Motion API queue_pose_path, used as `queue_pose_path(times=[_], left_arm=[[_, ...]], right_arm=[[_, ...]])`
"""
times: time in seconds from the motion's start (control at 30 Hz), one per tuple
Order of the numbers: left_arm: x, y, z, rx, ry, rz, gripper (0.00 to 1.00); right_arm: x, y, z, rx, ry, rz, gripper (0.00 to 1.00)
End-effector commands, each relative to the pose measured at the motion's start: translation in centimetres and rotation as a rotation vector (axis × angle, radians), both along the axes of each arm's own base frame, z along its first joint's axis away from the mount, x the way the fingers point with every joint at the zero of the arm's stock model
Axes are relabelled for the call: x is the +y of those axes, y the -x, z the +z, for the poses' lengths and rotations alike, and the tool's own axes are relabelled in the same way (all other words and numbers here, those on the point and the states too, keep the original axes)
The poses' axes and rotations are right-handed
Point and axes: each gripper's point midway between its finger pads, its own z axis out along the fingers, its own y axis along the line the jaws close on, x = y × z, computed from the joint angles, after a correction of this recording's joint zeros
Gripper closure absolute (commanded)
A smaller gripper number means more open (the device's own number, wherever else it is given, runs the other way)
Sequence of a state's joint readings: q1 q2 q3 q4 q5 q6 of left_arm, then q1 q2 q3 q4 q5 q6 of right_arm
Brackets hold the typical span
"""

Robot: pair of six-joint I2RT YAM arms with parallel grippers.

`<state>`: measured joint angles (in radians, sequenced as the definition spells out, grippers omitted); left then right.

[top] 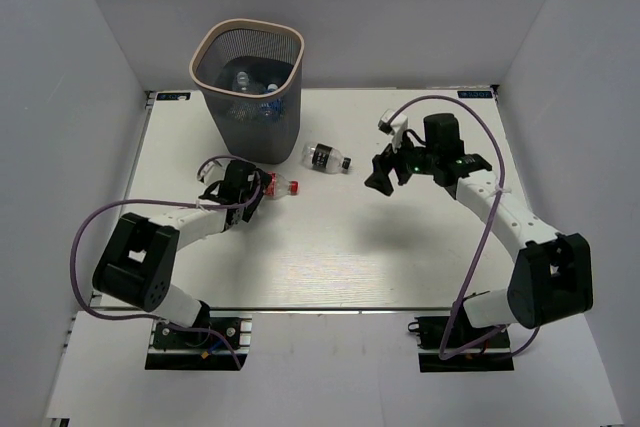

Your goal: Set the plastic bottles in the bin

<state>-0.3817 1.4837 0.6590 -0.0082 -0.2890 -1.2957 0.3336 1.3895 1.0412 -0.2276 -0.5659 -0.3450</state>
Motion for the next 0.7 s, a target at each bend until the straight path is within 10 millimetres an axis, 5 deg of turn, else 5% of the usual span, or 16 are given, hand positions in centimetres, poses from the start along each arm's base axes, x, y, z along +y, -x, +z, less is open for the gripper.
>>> queue_pose_path(times=[0.0, 0.4, 0.53, 0.63, 0.67], left_arm=[[0.0, -2.4, 1.9, -0.074, 0.0, 0.041, 0.0], [0.2, -4.2, 0.6, -0.049, 0.021, 0.117, 0.05], [0.2, -4.3, 0.4, -0.049, 0.027, 0.124, 0.18], [0.1, -3.9, 0.0, -0.036, 0.03, 0.116, 0.42], [0.1, -3.5, 0.0, -0.033, 0.036, 0.11, 0.49]], right_arm=[[-0.5, 1.6, 1.2, -0.028, 0.003, 0.044, 0.1], [0.0, 1.1, 1.2, -0.002, -0.012, 0.047, 0.1], [-0.1, -0.1, 0.7, 0.023, -0.008, -0.004, 0.1], [0.5, -0.8, 0.7, 0.052, -0.015, 0.006, 0.1], [0.7, -1.1, -0.7, 0.102, -0.008, 0.012, 0.1]])
